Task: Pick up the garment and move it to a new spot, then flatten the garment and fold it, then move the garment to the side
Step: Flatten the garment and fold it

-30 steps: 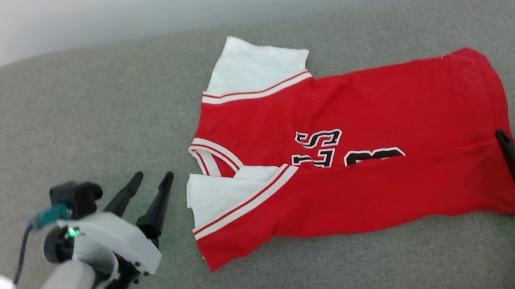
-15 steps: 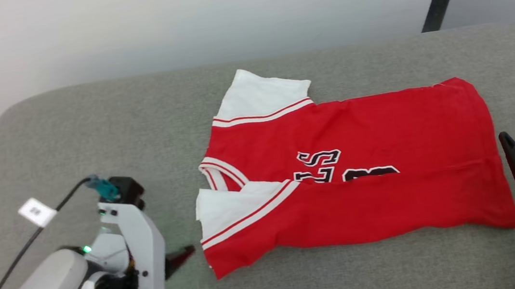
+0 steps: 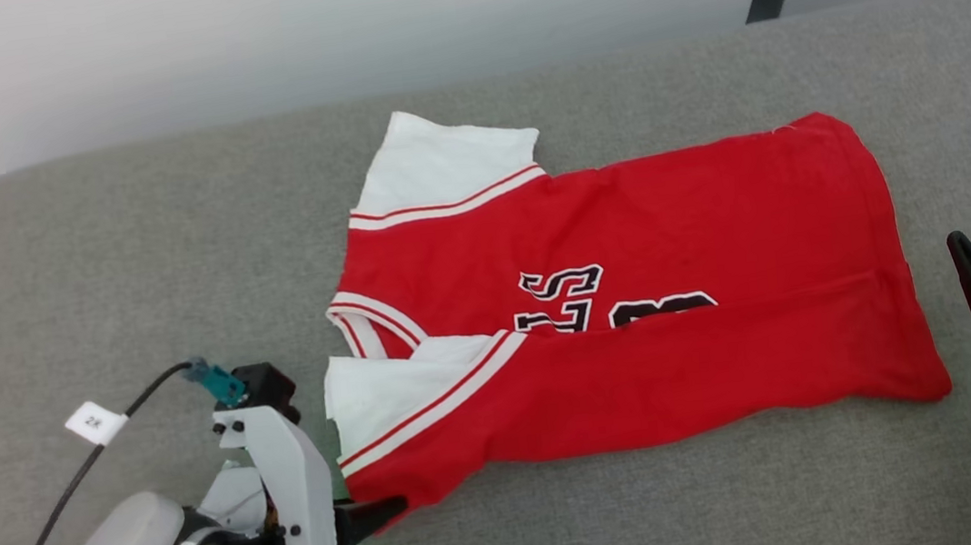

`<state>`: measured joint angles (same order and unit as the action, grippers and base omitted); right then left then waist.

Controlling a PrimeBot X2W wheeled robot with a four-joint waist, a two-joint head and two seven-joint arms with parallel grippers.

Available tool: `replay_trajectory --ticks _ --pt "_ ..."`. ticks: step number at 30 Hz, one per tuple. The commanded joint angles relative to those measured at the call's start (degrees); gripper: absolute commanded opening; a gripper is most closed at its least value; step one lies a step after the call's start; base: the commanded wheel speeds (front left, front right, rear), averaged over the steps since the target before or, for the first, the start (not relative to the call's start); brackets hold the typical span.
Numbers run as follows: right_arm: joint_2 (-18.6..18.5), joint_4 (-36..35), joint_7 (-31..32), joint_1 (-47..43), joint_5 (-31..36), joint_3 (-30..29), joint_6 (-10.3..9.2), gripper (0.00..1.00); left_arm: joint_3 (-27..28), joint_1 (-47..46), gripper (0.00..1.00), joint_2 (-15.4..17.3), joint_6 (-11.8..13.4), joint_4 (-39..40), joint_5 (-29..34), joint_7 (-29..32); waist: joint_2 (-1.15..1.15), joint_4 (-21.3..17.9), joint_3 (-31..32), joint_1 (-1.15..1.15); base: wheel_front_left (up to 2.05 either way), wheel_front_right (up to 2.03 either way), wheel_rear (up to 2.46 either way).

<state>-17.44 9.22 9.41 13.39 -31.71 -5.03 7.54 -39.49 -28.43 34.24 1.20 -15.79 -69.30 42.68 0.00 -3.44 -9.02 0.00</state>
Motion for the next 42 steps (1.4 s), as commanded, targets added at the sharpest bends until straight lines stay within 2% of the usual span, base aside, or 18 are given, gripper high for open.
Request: replay_trajectory --ticks 1,6,7,8,9,10,15,22,26,31,38,39,40,41,42 --pt "0.3 -0.3 0.2 -0.2 0.3 -0.1 -0.08 1.0 0.3 0.0 1.0 -0.7 -0.5 -0.7 -1.0 -0.3 0.0 -0.8 -1.0 0.0 0.0 0.0 0.0" --pt "0.8 -0.9 0.4 0.4 0.6 0.1 -0.08 1.0 0.0 -0.5 1.0 -2.5 -1.5 -4.2 -1.1 -0.9 0.0 -1.6 -2.0 0.0 0.0 0.0 0.0" --pt "0.9 -0.9 0.6 0.5 0.7 0.1 -0.08 1.0 -0.1 -0.6 0.81 -2.9 -1.7 -5.0 -1.3 -1.0 0.0 -1.7 -2.1 0.0 0.0 0.0 0.0" --pt "0.9 -0.9 0.7 0.5 0.9 0.2 -0.08 1.0 -0.1 -0.8 0.49 -3.3 -2.1 -5.7 -1.4 -1.2 0.0 -1.8 -2.2 0.0 0.0 0.0 0.0" --pt "0.9 -1.0 0.9 0.6 0.9 0.3 -0.08 1.0 -0.2 -0.8 0.31 -3.6 -2.3 -6.2 -1.4 -1.3 0.0 -1.9 -2.2 0.0 0.0 0.0 0.0" --pt "0.8 -1.0 1.1 0.6 1.0 0.5 -0.08 1.0 -0.2 -0.8 0.0 -3.8 -2.5 -6.8 -1.5 -1.4 0.0 -2.0 -2.2 0.0 0.0 0.0 0.0" --pt "-1.5 -1.0 4.8 0.0 1.6 2.8 -0.08 1.0 -0.6 -1.2 0.0 -4.4 -4.0 -8.5 -1.0 -2.0 0.0 -1.9 -2.3 0.0 0.0 0.0 0.0" --pt "-9.1 -0.6 18.8 -1.1 3.5 9.7 -0.08 1.0 -0.6 -1.9 0.0 -4.5 -4.9 -8.7 -0.3 -3.0 0.0 -0.9 -2.5 0.0 0.0 0.0 0.0" --pt "-11.0 0.4 24.7 0.6 4.6 11.0 -0.08 1.0 -0.7 -2.3 0.0 -4.5 -5.5 -8.1 0.2 -3.9 0.0 -0.3 -3.0 0.0 0.0 0.0 0.0" --pt "-10.6 3.2 29.3 2.8 3.2 12.5 -0.08 1.0 -1.0 -2.7 0.0 -5.0 -6.1 -8.0 1.3 -5.5 0.0 0.6 -3.5 0.0 0.0 0.0 0.0" --pt "-10.9 10.0 30.3 5.7 2.4 15.7 -0.08 1.0 -1.7 -3.7 0.0 -5.8 -6.9 -8.2 1.9 -6.2 0.0 1.4 -4.1 0.0 0.0 0.0 0.0" --pt "-10.9 10.5 30.6 5.8 2.0 16.5 -0.08 0.96 -1.7 -3.7 0.0 -6.0 -7.0 -8.2 1.9 -6.4 0.0 1.5 -4.1 0.0 0.0 0.0 0.0" --pt "-10.9 11.0 30.7 5.9 1.3 17.0 -0.08 0.44 -1.8 -3.7 0.0 -6.1 -7.1 -8.2 1.9 -6.5 0.0 1.5 -4.0 0.0 0.0 0.0 0.0" --pt "-10.9 11.4 30.5 6.0 0.8 17.4 -0.08 0.13 -1.8 -3.6 0.0 -6.2 -7.2 -8.2 1.8 -6.5 0.0 1.6 -4.0 0.0 0.0 0.0 0.0" --pt "-11.0 11.7 30.2 6.1 0.3 17.6 -0.08 0.0 -1.8 -3.5 0.0 -6.2 -7.2 -8.3 1.7 -6.8 0.0 1.6 -3.9 0.0 0.0 0.0 0.0"
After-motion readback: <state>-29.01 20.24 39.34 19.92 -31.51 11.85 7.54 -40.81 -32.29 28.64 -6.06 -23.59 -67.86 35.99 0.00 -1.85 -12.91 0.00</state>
